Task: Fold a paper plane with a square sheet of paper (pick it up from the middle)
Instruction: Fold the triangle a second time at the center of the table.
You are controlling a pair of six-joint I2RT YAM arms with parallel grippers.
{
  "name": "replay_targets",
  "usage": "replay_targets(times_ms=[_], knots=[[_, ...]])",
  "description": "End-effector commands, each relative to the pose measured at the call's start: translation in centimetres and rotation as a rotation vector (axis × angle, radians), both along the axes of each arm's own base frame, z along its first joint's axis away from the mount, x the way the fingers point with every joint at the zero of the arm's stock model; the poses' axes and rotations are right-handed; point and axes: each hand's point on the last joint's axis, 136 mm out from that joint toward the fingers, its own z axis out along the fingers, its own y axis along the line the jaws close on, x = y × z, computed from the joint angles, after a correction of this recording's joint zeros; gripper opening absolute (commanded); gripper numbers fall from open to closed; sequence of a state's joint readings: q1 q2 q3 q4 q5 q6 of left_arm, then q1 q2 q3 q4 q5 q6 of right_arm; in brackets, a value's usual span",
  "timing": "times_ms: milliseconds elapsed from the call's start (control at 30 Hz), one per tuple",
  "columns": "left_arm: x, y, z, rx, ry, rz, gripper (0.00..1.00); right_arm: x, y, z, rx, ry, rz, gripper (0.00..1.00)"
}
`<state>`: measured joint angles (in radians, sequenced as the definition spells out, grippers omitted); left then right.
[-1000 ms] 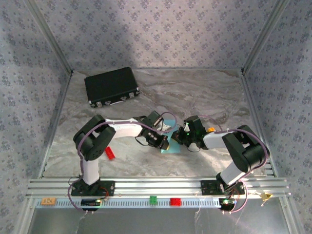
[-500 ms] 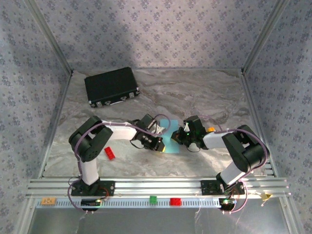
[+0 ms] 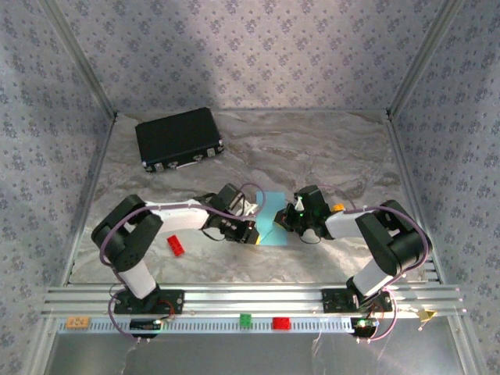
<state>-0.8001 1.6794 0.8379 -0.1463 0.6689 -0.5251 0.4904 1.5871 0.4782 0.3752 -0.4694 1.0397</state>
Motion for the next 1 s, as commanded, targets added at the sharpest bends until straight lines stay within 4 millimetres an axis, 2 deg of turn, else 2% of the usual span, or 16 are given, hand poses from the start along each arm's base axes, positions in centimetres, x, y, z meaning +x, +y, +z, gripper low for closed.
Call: replay_targets(times_ms=[0, 167, 267, 367, 500, 667, 833, 967], knots=[[1.7, -1.5, 3.1, -0.066, -0.038, 0.009, 0.02, -1.0, -1.7, -2.7, -0.087, 0.083, -0.034, 0.03], [4.3, -2.9, 1.9, -0.046, -0.024, 0.026, 0.00, -1.0, -1.6, -2.8, -0.082, 0.085, -0.034, 0.03], [4.9, -3.6, 0.5, -0.023, 0.000, 0.020, 0.00, -1.0, -1.5, -2.6, -0.077, 0.083, -0.032, 0.03], [4.4, -3.3, -1.5, 0.007, 0.040, 0.016, 0.00, -0.9, -1.4, -2.4, -0.074, 0.078, -0.031, 0.03], [3.4, -2.0, -3.6, 0.054, 0.069, 0.020, 0.00, -0.5, -1.1, -1.7, -0.063, 0.058, -0.023, 0.04], [2.3, -0.2, -5.8, 0.116, 0.078, 0.033, 0.00, 0.4, -0.3, 0.8, -0.031, -0.020, -0.001, 0.06], [2.2, -0.1, -6.1, 0.114, 0.076, 0.042, 0.00, 0.4, 1.2, 3.0, -0.051, -0.079, 0.066, 0.06], [2.4, -0.1, -5.8, 0.114, 0.065, 0.046, 0.00, -0.3, 2.1, 2.1, -0.067, -0.057, 0.080, 0.06]])
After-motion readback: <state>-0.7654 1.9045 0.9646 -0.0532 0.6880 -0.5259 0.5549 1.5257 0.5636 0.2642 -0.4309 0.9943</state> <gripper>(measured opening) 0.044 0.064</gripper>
